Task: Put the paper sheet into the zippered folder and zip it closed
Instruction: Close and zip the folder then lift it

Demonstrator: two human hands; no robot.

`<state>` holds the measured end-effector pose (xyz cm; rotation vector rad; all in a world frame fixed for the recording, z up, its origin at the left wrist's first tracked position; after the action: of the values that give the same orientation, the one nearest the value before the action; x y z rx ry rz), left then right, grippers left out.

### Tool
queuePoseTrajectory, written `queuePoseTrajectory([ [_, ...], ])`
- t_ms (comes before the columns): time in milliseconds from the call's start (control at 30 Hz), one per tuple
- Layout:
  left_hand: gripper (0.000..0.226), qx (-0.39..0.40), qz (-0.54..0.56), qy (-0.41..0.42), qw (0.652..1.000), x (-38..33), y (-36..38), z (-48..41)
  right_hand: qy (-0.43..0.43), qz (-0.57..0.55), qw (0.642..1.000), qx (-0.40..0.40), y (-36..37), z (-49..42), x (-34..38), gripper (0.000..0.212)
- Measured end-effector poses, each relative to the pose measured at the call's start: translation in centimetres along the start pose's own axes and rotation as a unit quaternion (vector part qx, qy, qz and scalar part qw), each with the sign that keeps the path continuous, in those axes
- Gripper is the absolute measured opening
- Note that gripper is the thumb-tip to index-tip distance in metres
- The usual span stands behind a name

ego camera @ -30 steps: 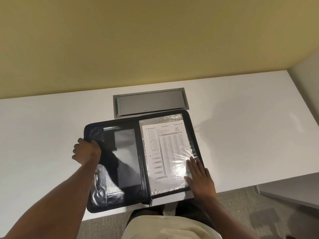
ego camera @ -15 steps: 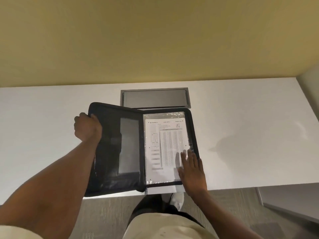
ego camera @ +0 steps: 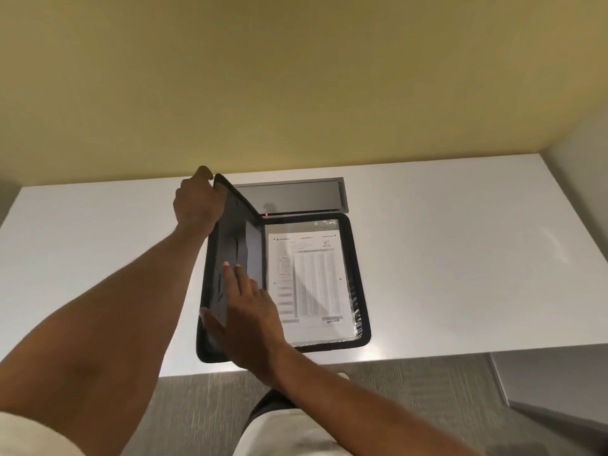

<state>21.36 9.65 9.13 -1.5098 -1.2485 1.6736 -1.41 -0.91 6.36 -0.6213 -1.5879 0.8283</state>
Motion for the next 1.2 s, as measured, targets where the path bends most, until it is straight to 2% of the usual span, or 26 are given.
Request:
queuePoseTrajectory([
  [167, 0.028, 0.013, 0.048, 0.021, 0.999, -5.2, 1.6, 1.5, 0.014, -0.024, 1.0, -0.008, -3.2, 0.9, -0.9, 0.072],
  [300, 0.03, 0.005, 0.124, 0.028, 0.992, -8.2, 3.6, 4.2, 0.063, -0.029, 0.997, 0.02, -4.9, 2.4, -4.4, 0.091],
  [400, 0.039, 0.07, 0.234, 0.042, 0.969, -10.0, 6.8, 6.9, 0.122, -0.017, 0.992, 0.016, -6.2, 3.7, -7.4, 0.08],
  [467, 0.048, 0.15, 0.264, 0.036, 0.952, -11.0, 9.5, 8.9, 0.154, -0.021, 0.988, 0.024, -6.9, 4.7, -9.7, 0.072],
  [500, 0.055, 0.192, 0.263, 0.025, 0.945, -11.3, 11.1, 10.1, 0.174, -0.036, 0.984, 0.021, -7.3, 5.2, -10.8, 0.061],
  [567, 0.062, 0.262, 0.226, 0.026, 0.938, -11.5, 13.9, 12.6, 0.161, -0.033, 0.986, -0.002, -8.0, 6.0, -12.7, 0.043],
  [633, 0.062, 0.312, 0.171, 0.051, 0.933, -10.8, 16.1, 15.2, 0.135, 0.018, 0.991, -0.01, -7.8, 6.8, -14.9, 0.043],
  [733, 0.062, 0.375, 0.092, 0.074, 0.92, -9.0, 18.2, 18.8, 0.178, 0.035, 0.983, 0.009, -6.8, 7.6, -18.7, 0.045],
  [800, 0.068, 0.403, 0.029, 0.099, 0.909, -7.8, 18.9, 20.9, 0.26, 0.043, 0.964, 0.029, -6.0, 7.9, -21.3, 0.045],
  [833, 0.073, 0.413, 0.002, 0.113, 0.904, -7.3, 19.2, 21.7, 0.307, 0.024, 0.951, 0.04, -5.6, 8.1, -22.5, 0.051],
  [900, 0.082, 0.423, -0.038, 0.128, 0.896, -6.0, 19.3, 23.1, 0.328, 0.029, 0.942, 0.063, -5.0, 8.1, -23.9, 0.074],
  [933, 0.085, 0.422, -0.056, 0.129, 0.895, -5.4, 19.4, 23.8, 0.327, 0.03, 0.942, 0.07, -4.7, 8.1, -24.4, 0.078],
  [1200, 0.091, 0.406, -0.111, 0.131, 0.897, -2.7, 20.3, 28.2, 0.314, 0.099, 0.934, 0.139, -2.3, 7.6, -26.2, 0.091],
])
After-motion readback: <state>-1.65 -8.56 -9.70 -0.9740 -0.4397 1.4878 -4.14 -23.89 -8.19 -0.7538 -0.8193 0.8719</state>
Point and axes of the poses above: each hand's wrist, its own z-axis away from the middle knuckle, its own y-axis out of the palm, x = y × z, the point moved 5 cm from there along -z, towards the middle knuckle, and after that the axes turned 1 degree about z, right-handed, at the moved point
